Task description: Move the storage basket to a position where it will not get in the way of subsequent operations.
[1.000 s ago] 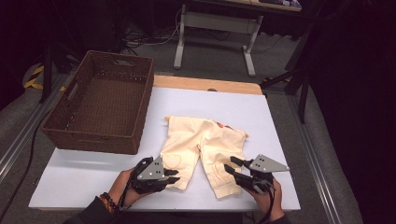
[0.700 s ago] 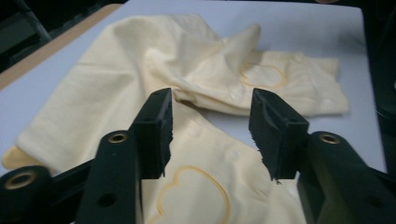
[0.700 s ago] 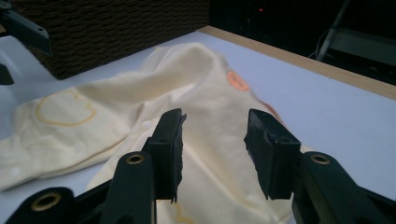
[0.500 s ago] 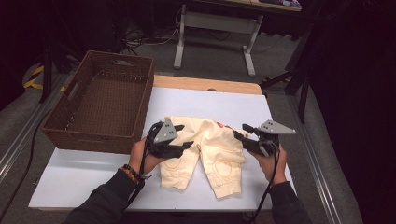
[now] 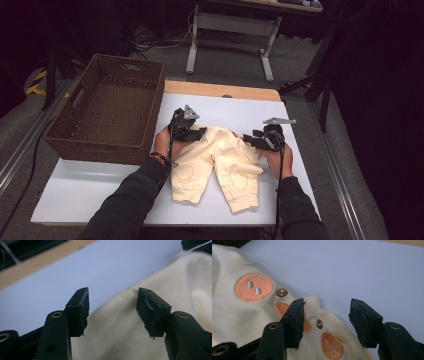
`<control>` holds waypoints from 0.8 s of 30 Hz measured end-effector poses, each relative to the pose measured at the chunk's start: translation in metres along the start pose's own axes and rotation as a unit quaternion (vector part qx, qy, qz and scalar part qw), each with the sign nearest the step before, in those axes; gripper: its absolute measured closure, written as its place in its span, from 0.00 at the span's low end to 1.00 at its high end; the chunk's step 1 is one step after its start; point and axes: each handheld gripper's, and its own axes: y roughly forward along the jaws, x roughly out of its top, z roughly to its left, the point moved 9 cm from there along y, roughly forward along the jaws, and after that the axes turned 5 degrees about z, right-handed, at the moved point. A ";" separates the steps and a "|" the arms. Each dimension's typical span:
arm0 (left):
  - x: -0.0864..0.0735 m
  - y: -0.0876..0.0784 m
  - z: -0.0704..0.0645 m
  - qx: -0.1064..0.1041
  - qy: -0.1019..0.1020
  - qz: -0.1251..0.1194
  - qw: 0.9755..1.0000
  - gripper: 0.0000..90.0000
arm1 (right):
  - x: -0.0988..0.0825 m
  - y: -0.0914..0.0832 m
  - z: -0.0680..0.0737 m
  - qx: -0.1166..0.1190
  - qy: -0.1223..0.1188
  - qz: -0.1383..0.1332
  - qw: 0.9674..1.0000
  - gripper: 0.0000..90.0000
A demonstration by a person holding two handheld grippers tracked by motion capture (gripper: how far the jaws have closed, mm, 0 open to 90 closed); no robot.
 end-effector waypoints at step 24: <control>-0.025 0.007 -0.011 0.010 0.057 0.055 0.997 0.99 | -0.021 0.005 0.017 -0.025 -0.075 0.033 0.996 0.95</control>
